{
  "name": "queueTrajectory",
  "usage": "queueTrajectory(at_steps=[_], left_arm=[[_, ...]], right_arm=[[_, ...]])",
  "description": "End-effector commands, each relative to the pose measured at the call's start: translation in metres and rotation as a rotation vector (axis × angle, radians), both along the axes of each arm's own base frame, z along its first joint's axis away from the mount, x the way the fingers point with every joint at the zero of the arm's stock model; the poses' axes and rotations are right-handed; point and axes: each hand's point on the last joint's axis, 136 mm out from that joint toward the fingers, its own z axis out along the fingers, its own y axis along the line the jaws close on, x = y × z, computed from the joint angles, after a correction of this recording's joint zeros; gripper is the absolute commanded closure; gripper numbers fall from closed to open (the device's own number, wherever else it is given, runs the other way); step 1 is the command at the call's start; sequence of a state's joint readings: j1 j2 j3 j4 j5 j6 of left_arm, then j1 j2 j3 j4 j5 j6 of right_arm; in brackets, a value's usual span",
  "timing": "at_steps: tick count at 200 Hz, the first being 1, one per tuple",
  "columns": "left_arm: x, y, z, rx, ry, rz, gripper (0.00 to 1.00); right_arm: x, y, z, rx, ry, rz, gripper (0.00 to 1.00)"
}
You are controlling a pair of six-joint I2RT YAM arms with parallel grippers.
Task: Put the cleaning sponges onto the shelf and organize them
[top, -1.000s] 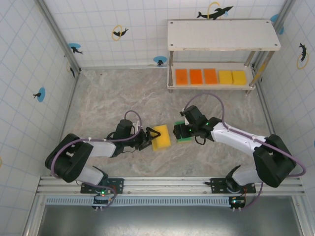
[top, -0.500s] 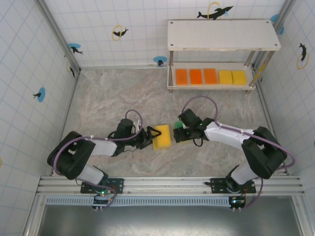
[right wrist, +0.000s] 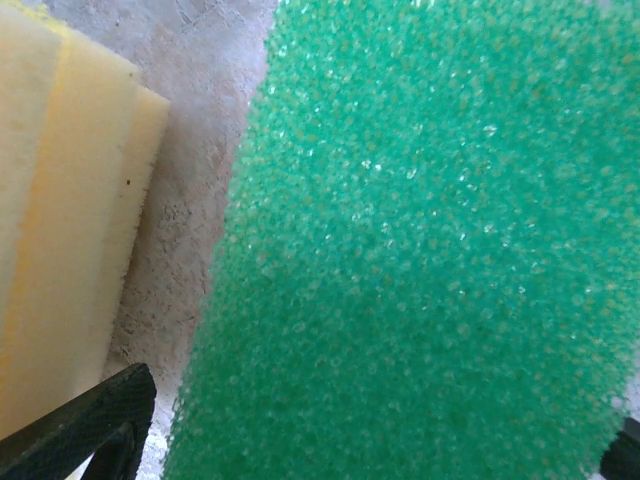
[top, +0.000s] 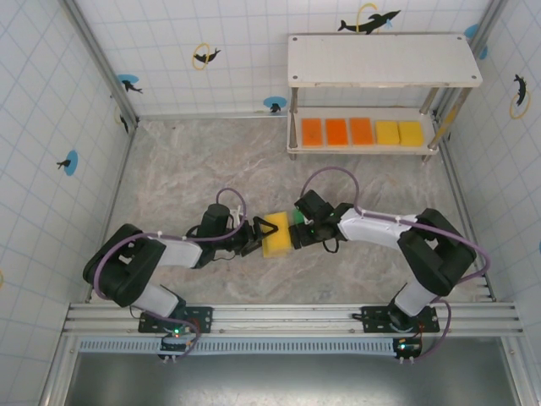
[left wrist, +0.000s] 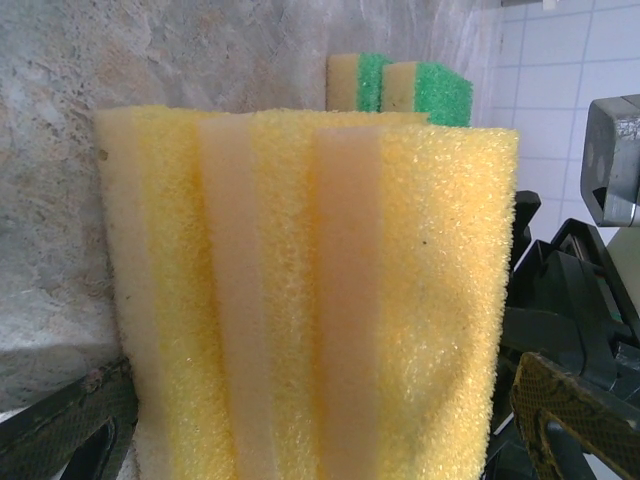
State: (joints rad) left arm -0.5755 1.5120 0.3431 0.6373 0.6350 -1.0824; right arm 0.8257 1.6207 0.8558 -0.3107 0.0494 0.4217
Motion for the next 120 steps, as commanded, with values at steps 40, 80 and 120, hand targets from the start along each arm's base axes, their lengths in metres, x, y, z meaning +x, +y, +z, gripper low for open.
queueTrajectory(at_steps=[40,80,120], left_arm=[[-0.008,0.010,-0.035,0.107,0.108,0.023,0.02],[-0.005,0.008,-0.036,0.111,0.108,0.019,0.02],[0.000,0.006,-0.039,0.130,0.103,0.015,0.02]], right_arm=[[0.015,0.023,0.003,0.025,-0.028,0.019,0.07],[0.026,0.018,-0.001,-0.011,-0.056,-0.002,0.07],[0.038,0.009,-0.005,-0.038,-0.069,-0.013,0.07]])
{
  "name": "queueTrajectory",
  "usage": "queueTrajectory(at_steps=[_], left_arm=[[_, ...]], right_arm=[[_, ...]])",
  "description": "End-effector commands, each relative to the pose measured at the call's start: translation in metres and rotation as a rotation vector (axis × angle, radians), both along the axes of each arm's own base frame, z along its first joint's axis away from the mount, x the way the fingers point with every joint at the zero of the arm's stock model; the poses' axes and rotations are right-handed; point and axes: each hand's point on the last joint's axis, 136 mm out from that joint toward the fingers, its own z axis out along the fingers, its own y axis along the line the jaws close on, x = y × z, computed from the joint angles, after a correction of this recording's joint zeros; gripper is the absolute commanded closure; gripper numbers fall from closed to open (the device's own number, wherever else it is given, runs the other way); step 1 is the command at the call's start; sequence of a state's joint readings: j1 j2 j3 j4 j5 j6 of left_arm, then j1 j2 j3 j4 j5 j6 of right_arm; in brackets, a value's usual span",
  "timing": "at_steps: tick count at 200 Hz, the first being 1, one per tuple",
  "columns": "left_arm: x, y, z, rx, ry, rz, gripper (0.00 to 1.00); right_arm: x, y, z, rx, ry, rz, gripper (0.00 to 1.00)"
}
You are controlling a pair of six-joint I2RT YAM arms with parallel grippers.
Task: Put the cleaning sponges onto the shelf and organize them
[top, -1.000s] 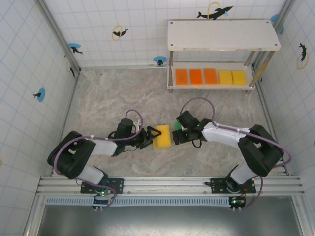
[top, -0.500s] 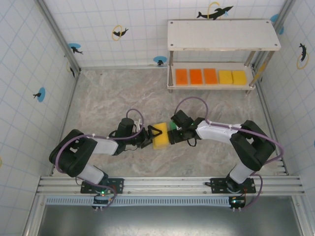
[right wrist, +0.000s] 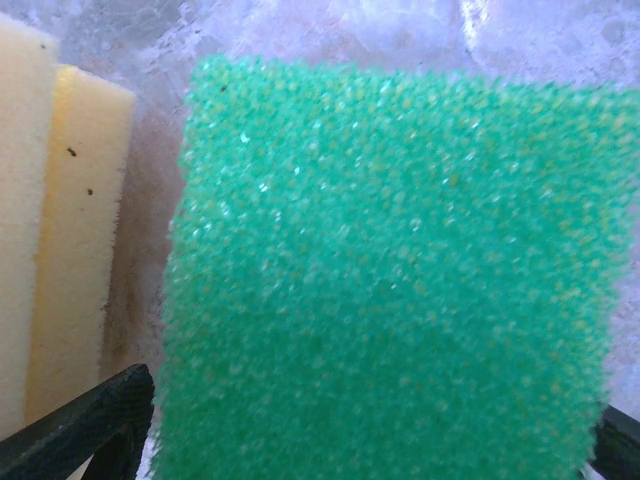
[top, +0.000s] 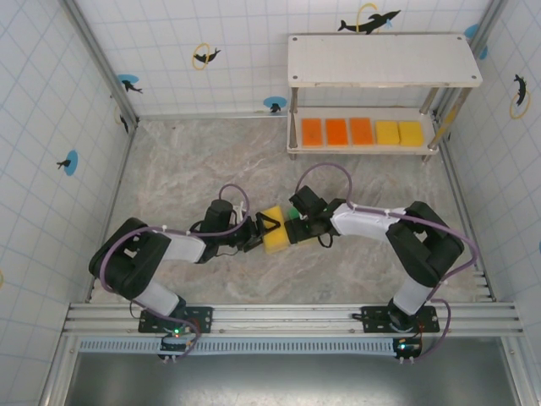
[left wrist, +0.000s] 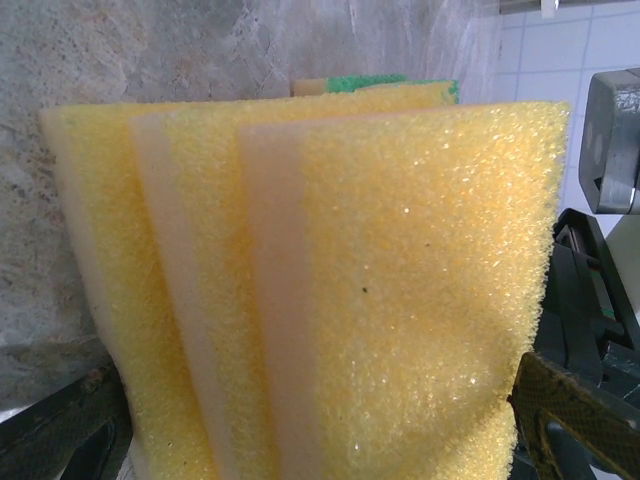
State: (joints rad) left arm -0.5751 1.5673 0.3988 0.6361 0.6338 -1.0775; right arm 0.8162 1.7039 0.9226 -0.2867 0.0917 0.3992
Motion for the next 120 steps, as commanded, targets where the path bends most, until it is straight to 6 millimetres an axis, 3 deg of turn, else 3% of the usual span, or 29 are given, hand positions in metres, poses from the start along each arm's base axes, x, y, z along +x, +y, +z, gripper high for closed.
queueTrajectory(at_steps=[1,120], left_arm=[[-0.013,0.014,-0.040,0.128,0.108,0.016,0.02],[-0.001,0.005,-0.041,0.145,0.089,-0.019,0.02]], right_arm=[[0.015,0.000,0.000,-0.011,-0.030,-0.006,0.07],[0.049,-0.039,-0.003,-0.063,-0.042,-0.018,0.07]])
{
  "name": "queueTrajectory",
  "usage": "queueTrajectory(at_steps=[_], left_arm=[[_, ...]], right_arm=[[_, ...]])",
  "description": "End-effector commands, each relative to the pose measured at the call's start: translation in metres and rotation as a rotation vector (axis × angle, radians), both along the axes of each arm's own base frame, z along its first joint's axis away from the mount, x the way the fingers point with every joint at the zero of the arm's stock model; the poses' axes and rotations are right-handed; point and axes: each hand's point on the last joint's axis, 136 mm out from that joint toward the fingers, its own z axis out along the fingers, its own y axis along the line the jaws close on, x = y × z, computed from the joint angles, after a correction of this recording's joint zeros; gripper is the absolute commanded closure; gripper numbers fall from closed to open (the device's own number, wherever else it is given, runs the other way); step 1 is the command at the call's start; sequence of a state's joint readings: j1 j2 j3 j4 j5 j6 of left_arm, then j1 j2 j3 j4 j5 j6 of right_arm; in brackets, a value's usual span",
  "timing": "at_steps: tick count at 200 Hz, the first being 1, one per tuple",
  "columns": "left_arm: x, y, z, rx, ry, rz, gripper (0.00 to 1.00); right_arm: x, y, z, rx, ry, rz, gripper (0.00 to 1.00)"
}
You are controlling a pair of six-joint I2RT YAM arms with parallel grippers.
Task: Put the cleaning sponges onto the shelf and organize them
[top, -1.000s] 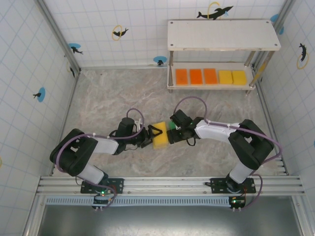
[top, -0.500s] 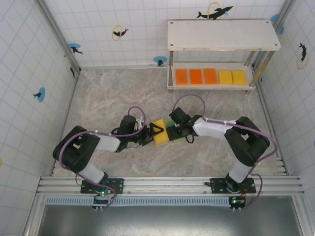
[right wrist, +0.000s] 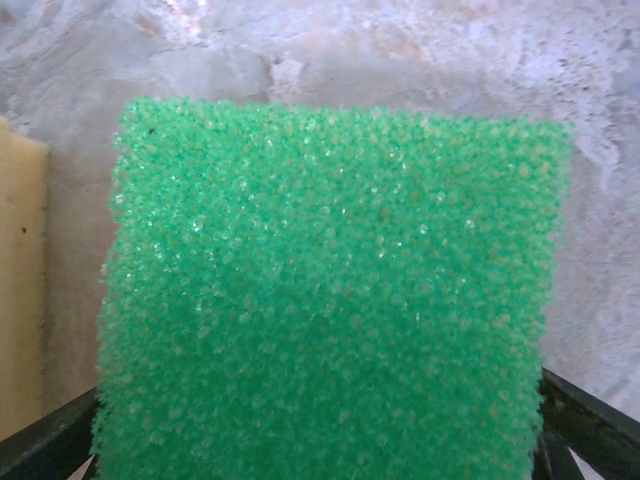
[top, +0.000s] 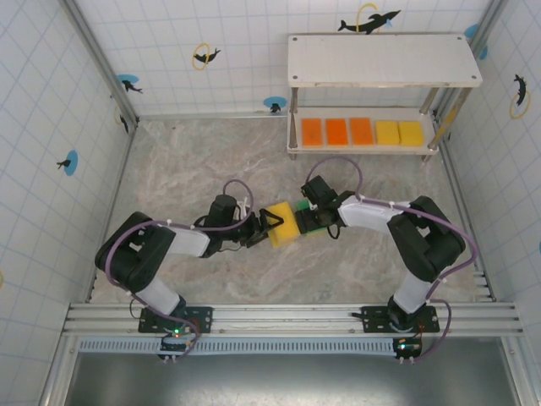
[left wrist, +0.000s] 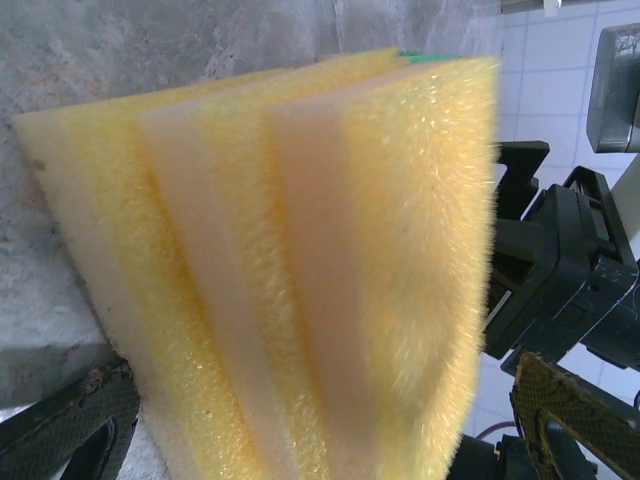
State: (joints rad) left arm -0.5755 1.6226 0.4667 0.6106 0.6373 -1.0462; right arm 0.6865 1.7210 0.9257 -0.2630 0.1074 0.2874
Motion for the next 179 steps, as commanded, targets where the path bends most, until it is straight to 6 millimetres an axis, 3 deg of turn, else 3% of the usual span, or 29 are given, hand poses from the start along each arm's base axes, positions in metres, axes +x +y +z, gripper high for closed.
queueTrajectory(at_steps=[1,85,142,179], left_arm=[[-0.013,0.013,-0.041,0.134,0.103,0.000,0.02],[0.007,0.005,-0.033,0.114,0.062,-0.015,0.02],[0.025,0.040,-0.012,0.205,-0.018,0.038,0.02],[0.040,0.062,0.005,0.233,-0.061,0.082,0.02]], right_arm=[[0.012,-0.005,0.000,-0.023,0.002,0.016,0.07],[0.043,-0.023,0.014,-0.015,-0.017,-0.008,0.07],[0.042,-0.018,0.045,0.045,-0.051,-0.023,0.00],[0.037,-0.023,0.064,0.078,-0.090,-0.088,0.01]])
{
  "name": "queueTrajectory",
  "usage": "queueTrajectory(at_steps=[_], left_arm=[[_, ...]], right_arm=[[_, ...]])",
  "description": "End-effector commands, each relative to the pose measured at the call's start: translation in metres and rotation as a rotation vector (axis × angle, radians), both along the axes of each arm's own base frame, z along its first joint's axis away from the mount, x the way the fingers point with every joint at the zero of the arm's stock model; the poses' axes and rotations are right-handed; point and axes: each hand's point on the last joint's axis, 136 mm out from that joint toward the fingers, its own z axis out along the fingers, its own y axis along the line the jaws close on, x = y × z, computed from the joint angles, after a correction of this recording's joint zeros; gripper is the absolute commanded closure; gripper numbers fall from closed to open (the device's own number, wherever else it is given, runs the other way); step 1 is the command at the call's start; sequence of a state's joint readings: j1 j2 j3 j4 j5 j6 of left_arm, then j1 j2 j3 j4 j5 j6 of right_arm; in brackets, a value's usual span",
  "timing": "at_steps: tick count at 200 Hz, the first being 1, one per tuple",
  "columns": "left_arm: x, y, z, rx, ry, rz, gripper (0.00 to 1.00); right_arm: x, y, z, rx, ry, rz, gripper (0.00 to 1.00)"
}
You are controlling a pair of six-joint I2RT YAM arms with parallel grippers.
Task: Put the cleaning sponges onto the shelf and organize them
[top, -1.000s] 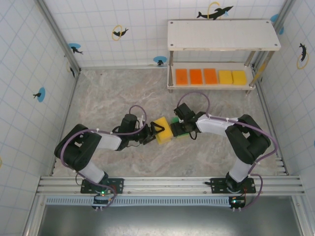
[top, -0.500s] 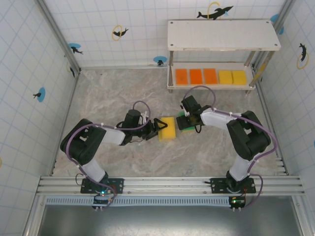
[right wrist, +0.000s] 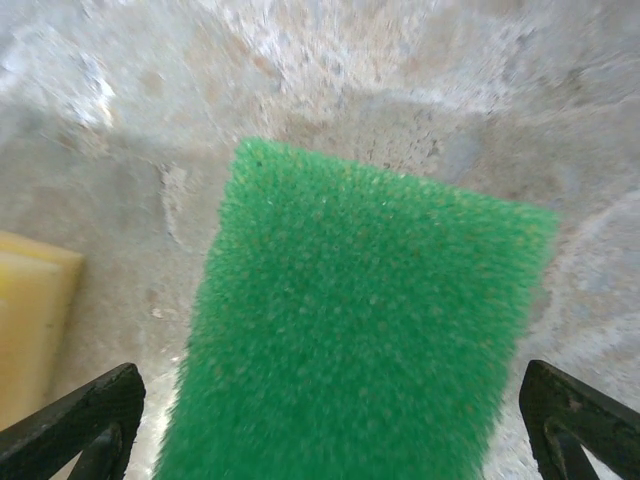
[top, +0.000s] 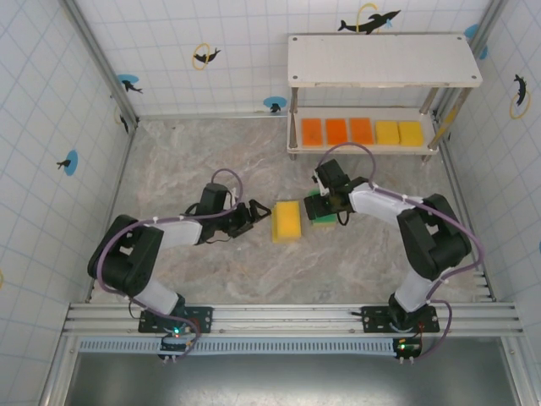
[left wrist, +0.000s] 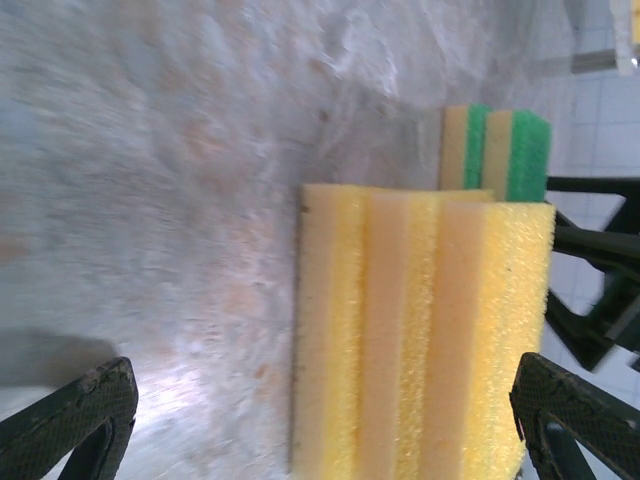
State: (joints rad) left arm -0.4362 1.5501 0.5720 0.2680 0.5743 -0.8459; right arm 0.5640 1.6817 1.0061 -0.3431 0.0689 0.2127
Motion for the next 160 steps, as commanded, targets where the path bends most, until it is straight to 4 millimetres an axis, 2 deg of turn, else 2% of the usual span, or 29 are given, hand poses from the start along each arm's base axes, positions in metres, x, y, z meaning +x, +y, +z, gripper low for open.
queueTrajectory(at_steps=[1,55,107,160], left_arm=[[0.003,0.016,0.006,0.064,-0.024,0.002,0.02],[0.015,0.024,0.021,0.053,-0.072,0.025,0.02],[0.022,0.025,0.030,0.062,-0.108,0.006,0.02],[0.025,0.025,0.032,0.067,-0.119,0.007,0.02]], right_arm=[[0.003,0.003,0.033,0.055,-0.063,-0.050,0.01],[-0.017,0.000,0.047,0.068,-0.098,-0.107,0.01],[-0.028,-0.003,0.035,0.048,-0.114,-0.168,0.01],[-0.029,-0.008,0.020,-0.002,-0.100,-0.182,0.01]])
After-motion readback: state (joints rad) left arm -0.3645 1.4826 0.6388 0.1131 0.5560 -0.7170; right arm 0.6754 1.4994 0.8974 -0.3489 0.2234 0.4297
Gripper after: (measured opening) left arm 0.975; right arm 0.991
